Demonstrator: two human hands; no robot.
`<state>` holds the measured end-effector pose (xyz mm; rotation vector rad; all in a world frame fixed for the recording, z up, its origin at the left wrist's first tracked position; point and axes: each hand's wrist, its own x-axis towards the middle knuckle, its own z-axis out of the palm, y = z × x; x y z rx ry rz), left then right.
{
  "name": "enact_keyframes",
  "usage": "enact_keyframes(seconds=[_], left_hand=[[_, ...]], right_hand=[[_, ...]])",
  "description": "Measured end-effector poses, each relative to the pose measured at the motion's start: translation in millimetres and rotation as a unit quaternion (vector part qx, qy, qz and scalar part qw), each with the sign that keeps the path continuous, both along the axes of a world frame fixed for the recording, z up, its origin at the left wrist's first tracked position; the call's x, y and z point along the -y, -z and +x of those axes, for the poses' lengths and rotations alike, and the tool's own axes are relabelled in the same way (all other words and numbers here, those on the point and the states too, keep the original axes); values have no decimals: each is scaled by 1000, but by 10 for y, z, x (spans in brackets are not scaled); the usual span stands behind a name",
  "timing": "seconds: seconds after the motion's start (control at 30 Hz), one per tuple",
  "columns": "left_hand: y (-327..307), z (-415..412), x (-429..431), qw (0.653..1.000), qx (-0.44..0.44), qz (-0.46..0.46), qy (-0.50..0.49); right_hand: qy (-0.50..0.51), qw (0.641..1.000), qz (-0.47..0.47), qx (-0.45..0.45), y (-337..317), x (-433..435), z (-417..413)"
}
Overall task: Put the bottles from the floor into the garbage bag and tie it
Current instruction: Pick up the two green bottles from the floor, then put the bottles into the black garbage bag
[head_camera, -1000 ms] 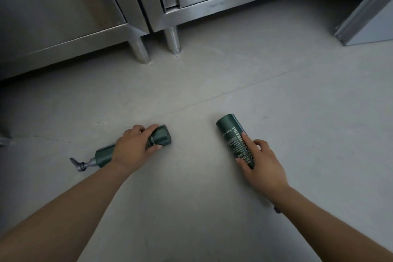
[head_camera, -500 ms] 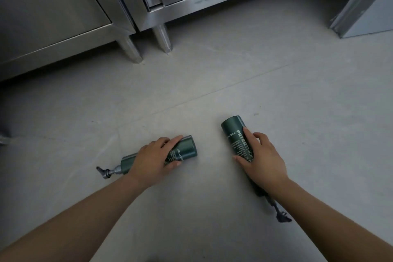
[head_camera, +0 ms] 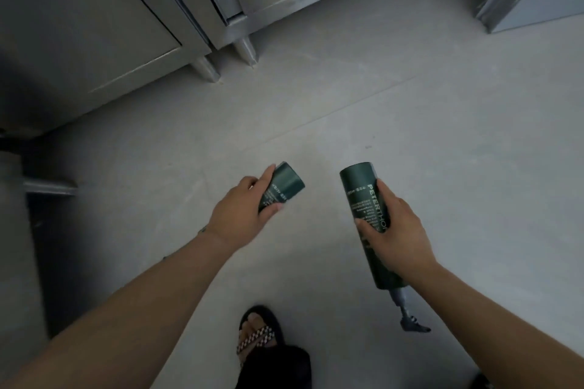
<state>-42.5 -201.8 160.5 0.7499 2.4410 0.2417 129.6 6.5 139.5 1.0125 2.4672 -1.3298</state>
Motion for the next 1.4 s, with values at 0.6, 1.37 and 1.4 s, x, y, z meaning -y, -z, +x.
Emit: enact_keyframes(seconds=[0.6,1.37,1.4], left_hand=[[-5817,677,-981,964,92,245,48],[-7100,4169,-4076,856,167,289,395],[-7097,4295,-4177,853,162,288,405]], right_hand=[[249,962,25,-109,-5912,-59,1016],[645,741,115,-151,-7094,-1135,4763],[651,735,115,-151,-7092,-1215,4864]])
